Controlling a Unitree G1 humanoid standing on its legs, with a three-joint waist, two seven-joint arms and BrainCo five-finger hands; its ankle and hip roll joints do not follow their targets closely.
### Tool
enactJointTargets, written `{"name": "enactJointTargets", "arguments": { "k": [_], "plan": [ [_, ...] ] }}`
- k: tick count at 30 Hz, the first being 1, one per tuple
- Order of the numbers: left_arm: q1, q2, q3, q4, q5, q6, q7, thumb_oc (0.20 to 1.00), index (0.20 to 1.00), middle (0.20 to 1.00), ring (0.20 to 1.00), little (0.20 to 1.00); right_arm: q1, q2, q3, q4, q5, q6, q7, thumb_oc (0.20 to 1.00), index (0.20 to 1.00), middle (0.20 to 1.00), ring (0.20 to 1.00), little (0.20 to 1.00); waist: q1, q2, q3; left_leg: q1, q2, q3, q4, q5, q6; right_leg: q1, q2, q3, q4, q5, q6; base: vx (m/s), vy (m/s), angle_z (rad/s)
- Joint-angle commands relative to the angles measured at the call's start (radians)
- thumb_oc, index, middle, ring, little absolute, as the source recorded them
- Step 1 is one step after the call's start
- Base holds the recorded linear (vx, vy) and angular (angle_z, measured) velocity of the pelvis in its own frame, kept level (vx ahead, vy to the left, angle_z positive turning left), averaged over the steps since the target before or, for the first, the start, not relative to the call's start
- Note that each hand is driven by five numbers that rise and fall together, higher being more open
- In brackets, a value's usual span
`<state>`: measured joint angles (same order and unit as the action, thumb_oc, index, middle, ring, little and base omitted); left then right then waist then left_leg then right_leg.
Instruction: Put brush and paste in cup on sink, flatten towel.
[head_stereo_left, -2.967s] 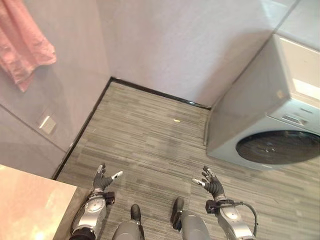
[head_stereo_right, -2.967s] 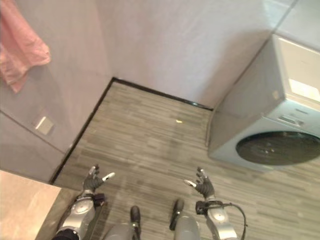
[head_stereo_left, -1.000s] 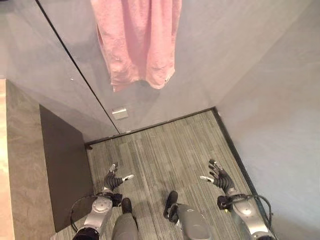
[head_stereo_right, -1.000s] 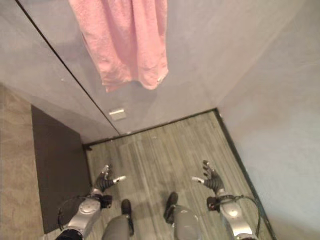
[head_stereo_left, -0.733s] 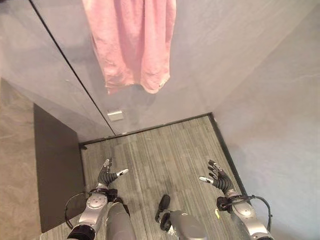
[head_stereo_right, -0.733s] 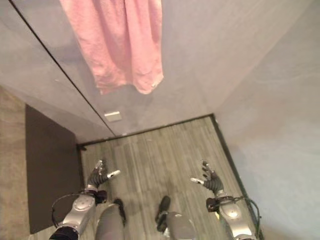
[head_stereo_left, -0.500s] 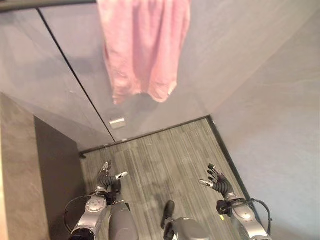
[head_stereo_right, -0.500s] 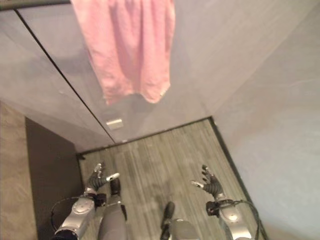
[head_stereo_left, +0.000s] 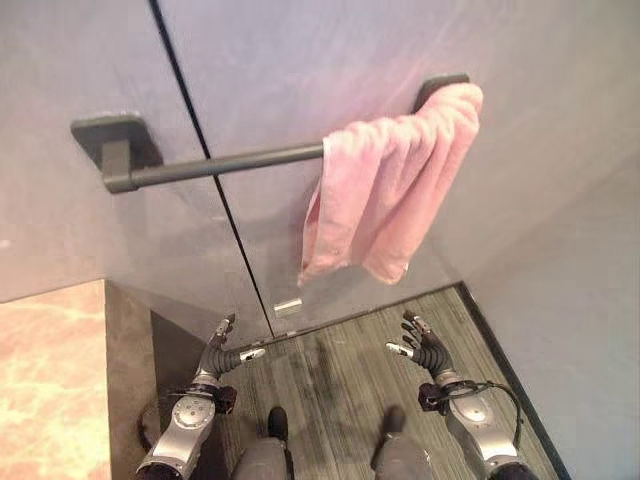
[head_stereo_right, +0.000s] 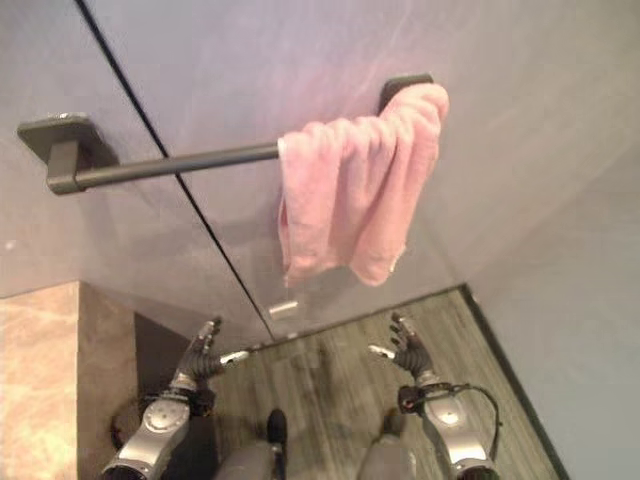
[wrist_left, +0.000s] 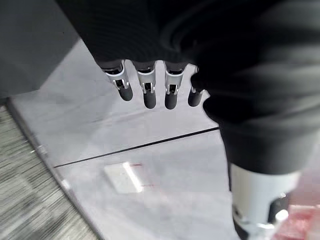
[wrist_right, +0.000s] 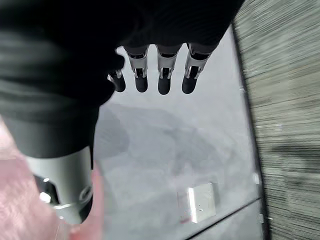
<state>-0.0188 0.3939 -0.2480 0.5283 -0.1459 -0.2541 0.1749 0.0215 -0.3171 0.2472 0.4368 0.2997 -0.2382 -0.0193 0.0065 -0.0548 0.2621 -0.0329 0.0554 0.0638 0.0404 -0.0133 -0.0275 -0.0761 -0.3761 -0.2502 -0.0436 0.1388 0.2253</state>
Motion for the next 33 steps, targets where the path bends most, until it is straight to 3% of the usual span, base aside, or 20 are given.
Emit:
{"name": "enactJointTargets", "arguments": {
  "k": [1,5,8,9,10,12,20,24,33],
  "plan": [
    [0.004,0.029,-0.001,-0.07,0.026,-0.064,0.011,1.0,1.0,1.0,1.0,1.0,-0.023,-0.051,-0.032,-0.055,0.015,-0.059,-0.004,1.0,1.0,1.0,1.0,1.0,0.013,-0.041,-0.055,-0.029,0.066,-0.006,0.093,-0.019,-0.057,0.03,0.085,-0.022,0.129,-0.033,0.004,0.21,-0.324,0.86],
    [0.016,0.028,0.017,-0.116,0.013,-0.066,0.009,1.0,1.0,1.0,1.0,1.0,-0.009,-0.1,-0.063,-0.105,0.023,-0.072,-0.005,1.0,1.0,1.0,1.0,1.0,0.011,-0.038,-0.073,-0.038,0.131,-0.034,0.036,0.051,-0.119,0.066,0.146,-0.092,0.087,-0.072,-0.018,0.1,-0.246,0.43],
    [0.01,0.023,0.023,-0.125,0.019,-0.068,0.016,1.0,1.0,1.0,1.0,1.0,-0.005,-0.117,-0.083,-0.106,0.03,-0.08,-0.012,1.0,1.0,1.0,1.0,1.0,-0.001,-0.038,-0.082,-0.058,0.161,-0.008,0.045,0.077,-0.133,0.084,0.158,-0.138,0.065,-0.08,-0.027,0.07,-0.17,0.56],
    [-0.005,0.016,0.031,-0.144,0.017,-0.068,0.023,1.0,1.0,1.0,1.0,1.0,0.007,-0.138,-0.105,-0.128,0.051,-0.083,-0.006,1.0,1.0,1.0,1.0,1.0,-0.023,-0.04,-0.087,-0.066,0.194,0.129,0.04,0.113,-0.123,0.11,0.163,-0.175,0.047,-0.084,-0.03,0.03,-0.051,0.4],
    [-0.008,0.016,0.03,-0.15,0.019,-0.069,0.025,1.0,1.0,1.0,1.0,1.0,0.014,-0.147,-0.106,-0.136,0.055,-0.085,-0.003,1.0,1.0,1.0,1.0,1.0,-0.023,-0.034,-0.084,-0.066,0.213,0.176,0.017,0.146,-0.129,0.116,0.166,-0.182,0.048,-0.087,-0.029,0.03,-0.058,0.49],
    [-0.004,0.024,0.042,-0.175,0.034,-0.072,0.025,1.0,1.0,1.0,1.0,1.0,0.017,-0.172,-0.112,-0.147,0.065,-0.077,0.021,1.0,1.0,1.0,1.0,1.0,-0.016,-0.034,-0.096,-0.042,0.207,0.155,-0.036,0.142,-0.127,0.114,0.171,-0.178,0.038,-0.079,-0.028,0.04,-0.009,0.4],
    [0.05,0.082,0.119,-0.29,0.071,-0.095,0.007,1.0,1.0,1.0,1.0,1.0,-0.004,-0.232,-0.181,-0.167,0.109,-0.089,0.054,1.0,1.0,1.0,1.0,1.0,-0.011,-0.024,-0.136,0.035,0.194,0.227,-0.101,0.138,-0.129,0.133,0.143,-0.153,-0.013,-0.037,-0.008,0.04,0.05,-0.15],
    [0.074,0.156,0.168,-0.39,0.083,-0.11,-0.023,1.0,1.0,1.0,1.0,1.0,-0.029,-0.301,-0.208,-0.199,0.121,-0.089,0.08,1.0,1.0,1.0,1.0,1.0,-0.007,-0.022,-0.148,0.052,0.182,0.24,-0.124,0.134,-0.125,0.124,0.134,-0.135,-0.025,-0.013,0.001,0.0,0.052,-0.07],
    [0.031,0.305,0.172,-0.544,-0.1,-0.134,-0.18,1.0,1.0,1.0,1.0,1.0,-0.132,-0.49,-0.191,-0.184,0.233,-0.075,0.172,1.0,1.0,1.0,1.0,1.0,-0.008,-0.014,-0.162,0.066,0.183,0.234,-0.124,0.135,-0.132,0.138,0.132,-0.14,-0.019,-0.02,0.003,0.01,0.011,-0.06]
  ]
}}
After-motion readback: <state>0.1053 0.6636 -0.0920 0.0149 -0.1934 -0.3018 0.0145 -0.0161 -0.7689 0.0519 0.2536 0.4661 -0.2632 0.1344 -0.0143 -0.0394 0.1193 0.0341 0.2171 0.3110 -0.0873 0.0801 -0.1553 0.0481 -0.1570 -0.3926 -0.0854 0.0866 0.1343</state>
